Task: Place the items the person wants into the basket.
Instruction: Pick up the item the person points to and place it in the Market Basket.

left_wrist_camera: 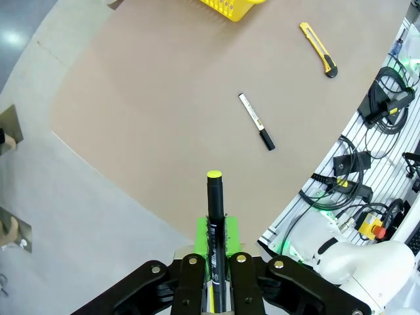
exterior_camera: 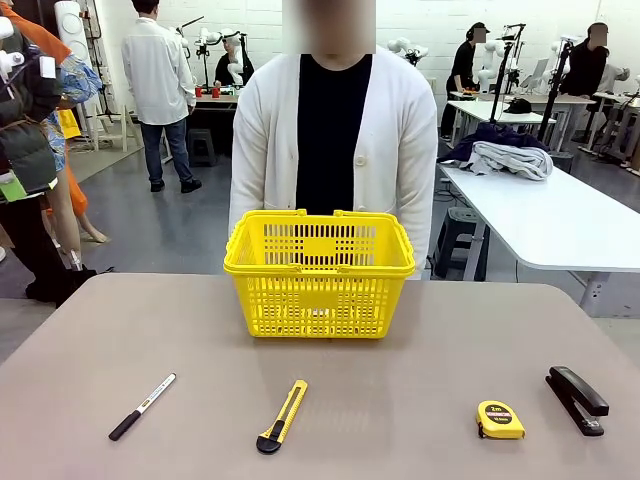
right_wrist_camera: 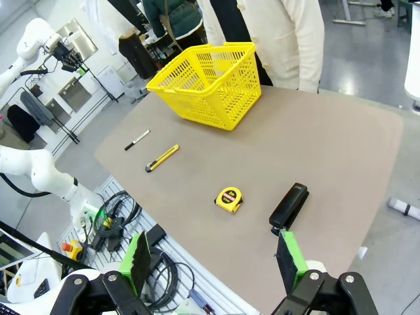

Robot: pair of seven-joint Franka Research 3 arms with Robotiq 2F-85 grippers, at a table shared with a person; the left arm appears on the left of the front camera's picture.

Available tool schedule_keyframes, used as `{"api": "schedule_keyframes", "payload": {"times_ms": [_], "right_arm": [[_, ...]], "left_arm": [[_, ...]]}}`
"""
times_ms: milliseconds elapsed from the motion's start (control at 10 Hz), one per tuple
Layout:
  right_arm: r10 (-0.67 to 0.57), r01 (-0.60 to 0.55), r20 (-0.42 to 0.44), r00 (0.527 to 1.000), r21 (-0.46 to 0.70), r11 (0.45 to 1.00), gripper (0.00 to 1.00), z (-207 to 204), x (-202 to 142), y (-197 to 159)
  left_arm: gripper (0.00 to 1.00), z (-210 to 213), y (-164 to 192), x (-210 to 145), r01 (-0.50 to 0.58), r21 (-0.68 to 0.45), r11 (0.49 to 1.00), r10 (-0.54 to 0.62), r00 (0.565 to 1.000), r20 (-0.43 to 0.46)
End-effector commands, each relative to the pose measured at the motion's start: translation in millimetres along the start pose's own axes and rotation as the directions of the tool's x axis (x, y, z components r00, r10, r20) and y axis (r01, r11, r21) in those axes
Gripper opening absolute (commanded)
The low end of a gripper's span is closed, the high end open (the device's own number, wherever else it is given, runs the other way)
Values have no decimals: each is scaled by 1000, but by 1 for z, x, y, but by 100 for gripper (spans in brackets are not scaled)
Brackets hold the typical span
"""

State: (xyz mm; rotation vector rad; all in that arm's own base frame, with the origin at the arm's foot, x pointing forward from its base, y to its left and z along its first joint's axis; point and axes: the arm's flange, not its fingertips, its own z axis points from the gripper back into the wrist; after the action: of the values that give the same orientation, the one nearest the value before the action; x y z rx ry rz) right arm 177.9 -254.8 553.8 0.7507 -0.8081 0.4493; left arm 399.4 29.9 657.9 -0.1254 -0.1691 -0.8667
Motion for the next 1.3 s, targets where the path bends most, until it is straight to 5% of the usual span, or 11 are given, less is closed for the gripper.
{"api": "schedule_keyframes", "payload": {"times_ms": [0, 200, 400, 700, 1200], "right_arm": [[10, -10, 15, 1000, 9, 1000, 100, 1, 1, 1], [10, -10, 15, 1000, 9, 1000, 100, 1, 1, 1], [10, -10, 15, 1000, 9, 1000, 100, 1, 1, 1], [10, -10, 15, 1000, 9, 1000, 100, 1, 1, 1], [10, -10, 15, 1000, 9, 1000, 100, 1, 1, 1]], "left_arm": [[11, 0, 0, 0, 0, 0, 1000, 0, 1000, 0], [11, 13, 11, 86, 316, 109, 943, -305, 947, -105], [11, -3, 13, 171, 474, 121, 872, -443, 870, -218], [11, -50, -7, 285, 593, 71, 802, -561, 789, -252], [11, -151, -53, 400, 579, -25, 815, -568, 791, -226]]}}
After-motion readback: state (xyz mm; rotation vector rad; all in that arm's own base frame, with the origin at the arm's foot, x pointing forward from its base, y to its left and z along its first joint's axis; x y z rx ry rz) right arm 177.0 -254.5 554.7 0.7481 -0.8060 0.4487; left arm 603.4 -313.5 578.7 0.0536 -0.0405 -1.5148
